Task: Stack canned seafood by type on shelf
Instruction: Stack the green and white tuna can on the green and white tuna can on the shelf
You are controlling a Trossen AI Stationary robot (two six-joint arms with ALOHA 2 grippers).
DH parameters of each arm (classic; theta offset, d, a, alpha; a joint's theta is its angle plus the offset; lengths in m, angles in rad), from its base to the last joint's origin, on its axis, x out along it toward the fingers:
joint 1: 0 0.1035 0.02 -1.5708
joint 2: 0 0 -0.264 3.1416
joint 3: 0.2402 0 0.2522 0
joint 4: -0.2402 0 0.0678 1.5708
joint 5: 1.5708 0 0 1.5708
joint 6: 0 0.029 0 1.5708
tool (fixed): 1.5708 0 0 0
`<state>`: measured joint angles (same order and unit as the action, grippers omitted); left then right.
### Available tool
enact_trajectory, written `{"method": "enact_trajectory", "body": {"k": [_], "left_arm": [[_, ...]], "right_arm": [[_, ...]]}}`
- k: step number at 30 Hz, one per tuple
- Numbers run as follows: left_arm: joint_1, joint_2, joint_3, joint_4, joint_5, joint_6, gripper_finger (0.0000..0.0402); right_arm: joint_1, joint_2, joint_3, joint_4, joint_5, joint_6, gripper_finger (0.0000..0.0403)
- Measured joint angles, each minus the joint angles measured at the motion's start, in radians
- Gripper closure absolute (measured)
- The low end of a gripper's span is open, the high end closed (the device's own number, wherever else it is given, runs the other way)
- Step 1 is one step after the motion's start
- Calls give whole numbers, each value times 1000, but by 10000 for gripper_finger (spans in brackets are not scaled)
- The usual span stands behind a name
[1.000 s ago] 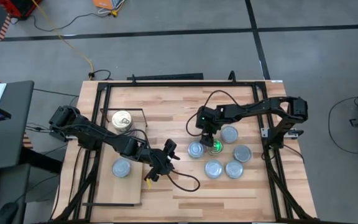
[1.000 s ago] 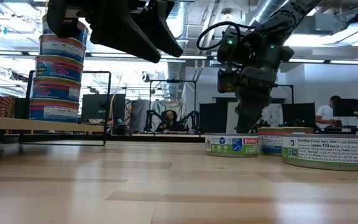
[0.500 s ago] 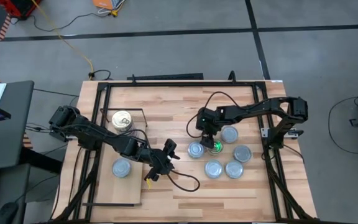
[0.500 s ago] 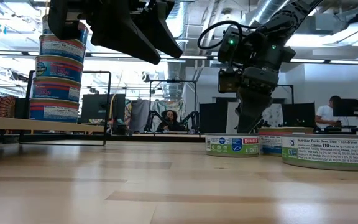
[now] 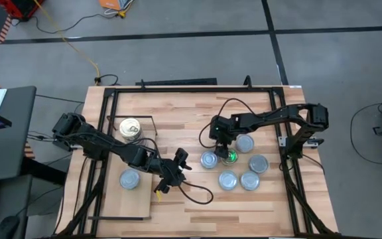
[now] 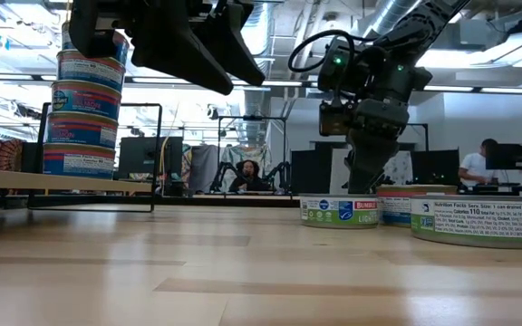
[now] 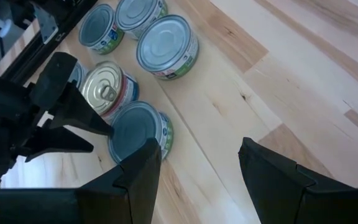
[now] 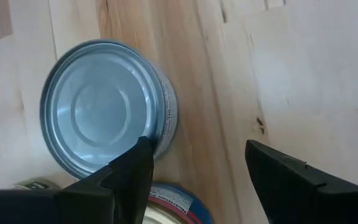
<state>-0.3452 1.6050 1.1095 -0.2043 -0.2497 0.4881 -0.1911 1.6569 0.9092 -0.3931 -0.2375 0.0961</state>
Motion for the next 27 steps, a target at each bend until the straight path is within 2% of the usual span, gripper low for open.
{"method": "enact_trajectory", "body": {"k": [13, 17, 22, 27], "left_arm": [[0, 0, 0, -18, -1, -2, 196], [0, 0, 0, -24, -2, 3, 196], [2, 0, 0, -31, -2, 4, 196], [7, 0, 0, -30, -2, 5, 196]], "right_arm": [[-40, 108, 4, -10, 72, 6, 128], [-53, 62, 0, -14, 72, 7, 128], [-20, -64, 4, -3, 99, -13, 127], [59, -59, -2, -3, 85, -35, 127]]}}
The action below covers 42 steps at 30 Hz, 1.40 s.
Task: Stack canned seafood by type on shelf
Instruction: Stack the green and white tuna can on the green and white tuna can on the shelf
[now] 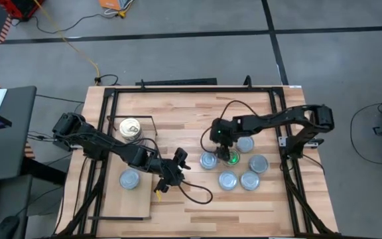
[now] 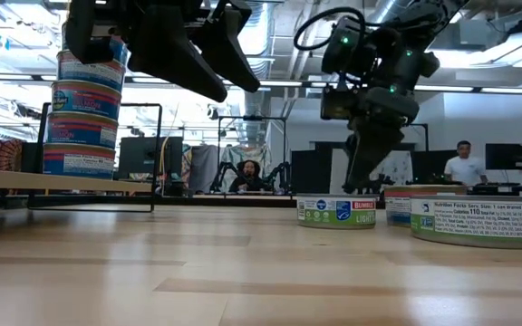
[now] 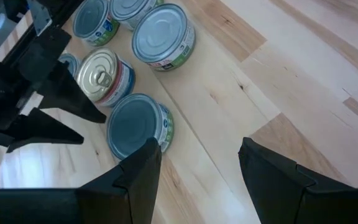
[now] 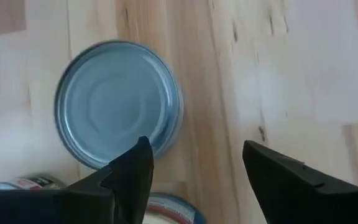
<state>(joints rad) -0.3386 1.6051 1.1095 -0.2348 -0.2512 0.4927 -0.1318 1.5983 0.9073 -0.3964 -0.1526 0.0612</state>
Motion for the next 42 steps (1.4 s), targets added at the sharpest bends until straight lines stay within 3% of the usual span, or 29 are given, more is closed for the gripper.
{"method": "enact_trajectory", "body": {"k": [10, 27, 34, 42], "left_arm": [[2, 0, 0, 0, 0, 0, 196], [5, -1, 0, -11, 0, 19, 196], [19, -1, 0, -32, 0, 8, 196], [19, -1, 0, -32, 1, 0, 196]], "right_arm": [[38, 44, 3, 11, 1, 2, 127], [-17, 138, 8, -41, 119, 15, 127], [-33, 27, 1, -33, 138, -3, 127], [81, -14, 3, -2, 120, -25, 127]]}}
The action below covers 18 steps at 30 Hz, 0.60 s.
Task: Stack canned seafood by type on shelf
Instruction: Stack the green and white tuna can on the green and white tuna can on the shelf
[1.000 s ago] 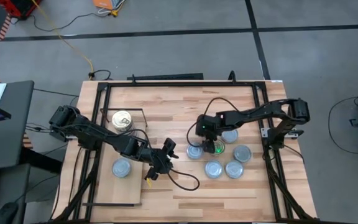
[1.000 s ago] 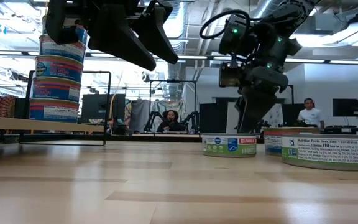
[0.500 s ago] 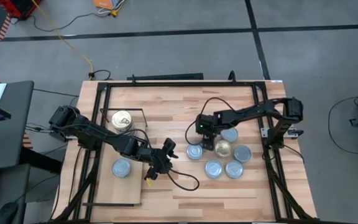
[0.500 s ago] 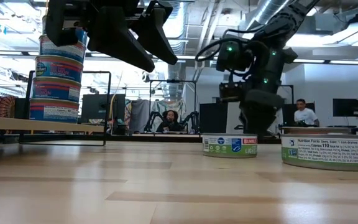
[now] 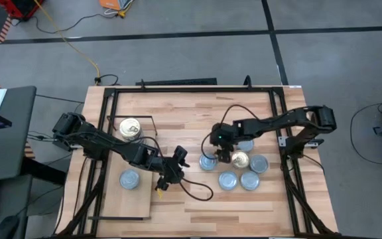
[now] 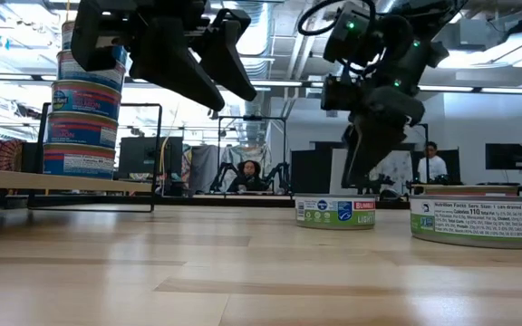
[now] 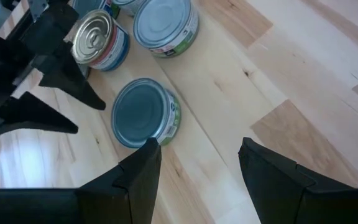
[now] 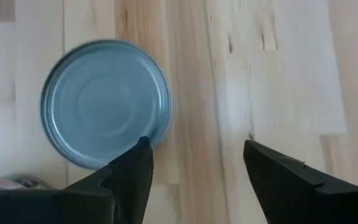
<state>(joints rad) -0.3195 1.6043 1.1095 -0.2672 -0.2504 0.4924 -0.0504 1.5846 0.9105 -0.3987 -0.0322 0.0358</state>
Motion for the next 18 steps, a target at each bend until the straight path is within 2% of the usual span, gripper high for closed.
{"method": "enact_trajectory", "body": {"k": [8, 18], "left_arm": [[0, 0, 0, 0, 0, -4, 196], [0, 0, 0, -4, 0, -10, 196]], "right_arm": [[67, 34, 1, 22, -7, 40, 127], [77, 40, 0, -23, 5, 55, 127]]}}
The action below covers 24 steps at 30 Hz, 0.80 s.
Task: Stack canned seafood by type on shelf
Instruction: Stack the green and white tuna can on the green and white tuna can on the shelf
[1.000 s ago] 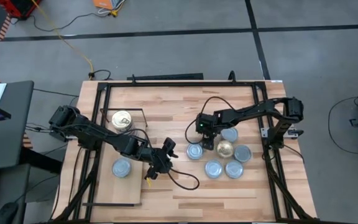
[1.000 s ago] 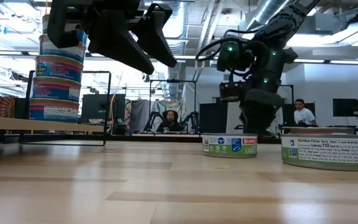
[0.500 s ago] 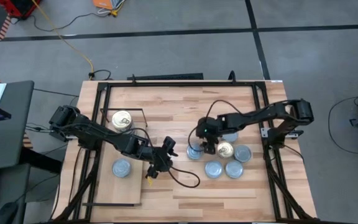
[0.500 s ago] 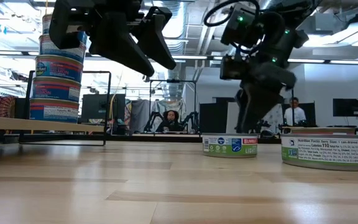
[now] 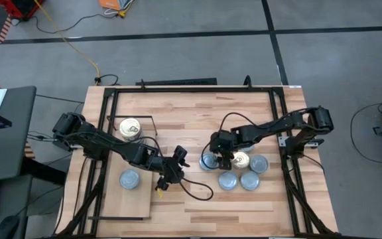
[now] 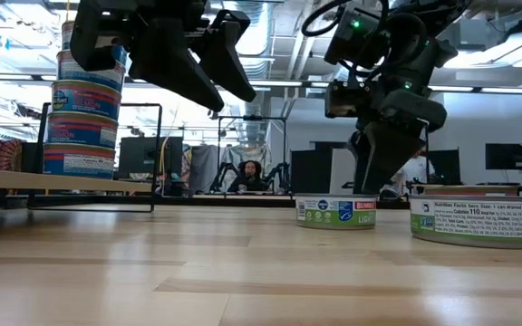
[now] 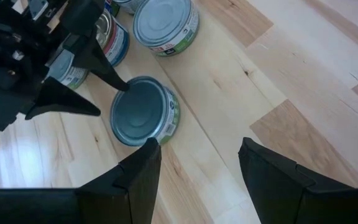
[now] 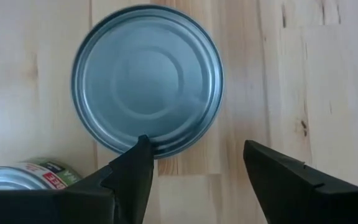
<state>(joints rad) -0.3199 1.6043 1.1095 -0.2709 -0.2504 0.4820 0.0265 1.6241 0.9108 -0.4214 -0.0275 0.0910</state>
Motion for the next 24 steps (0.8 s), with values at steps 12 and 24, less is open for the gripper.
{"method": "enact_trajectory", "body": {"k": [12, 24], "left_arm": [[2, 0, 0, -2, 0, 16, 196], [10, 0, 0, -1, 3, 4, 196]], "right_arm": [[-27, -5, -123, 46, 27, 33, 127], [-44, -46, -140, 16, 73, 42, 127]]}}
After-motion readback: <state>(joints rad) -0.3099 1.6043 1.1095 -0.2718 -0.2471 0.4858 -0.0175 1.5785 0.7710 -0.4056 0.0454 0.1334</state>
